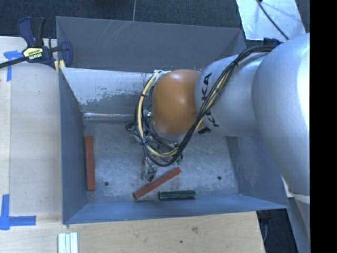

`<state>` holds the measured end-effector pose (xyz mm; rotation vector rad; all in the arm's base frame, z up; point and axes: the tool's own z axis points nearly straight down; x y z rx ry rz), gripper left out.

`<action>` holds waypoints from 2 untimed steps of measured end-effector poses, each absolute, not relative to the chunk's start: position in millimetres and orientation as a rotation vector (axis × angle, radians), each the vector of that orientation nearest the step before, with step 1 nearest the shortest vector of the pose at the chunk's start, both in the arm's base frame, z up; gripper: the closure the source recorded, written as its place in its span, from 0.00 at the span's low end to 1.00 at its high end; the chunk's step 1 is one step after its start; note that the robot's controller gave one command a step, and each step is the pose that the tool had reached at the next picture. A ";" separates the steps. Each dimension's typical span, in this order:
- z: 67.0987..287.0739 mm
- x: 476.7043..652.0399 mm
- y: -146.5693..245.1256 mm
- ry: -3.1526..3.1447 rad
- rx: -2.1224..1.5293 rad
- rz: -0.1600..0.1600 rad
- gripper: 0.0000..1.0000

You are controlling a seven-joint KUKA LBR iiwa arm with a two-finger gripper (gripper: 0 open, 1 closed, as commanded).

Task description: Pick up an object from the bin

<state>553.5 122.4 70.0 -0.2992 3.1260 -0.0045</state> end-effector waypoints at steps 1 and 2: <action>77.4 542.8 47.5 3.074 -0.651 -0.004 0.00; 77.4 542.6 49.9 3.074 -0.652 0.001 1.00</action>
Offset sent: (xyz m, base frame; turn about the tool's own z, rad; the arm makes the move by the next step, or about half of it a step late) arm -0.0114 -0.0720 0.0072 -0.2317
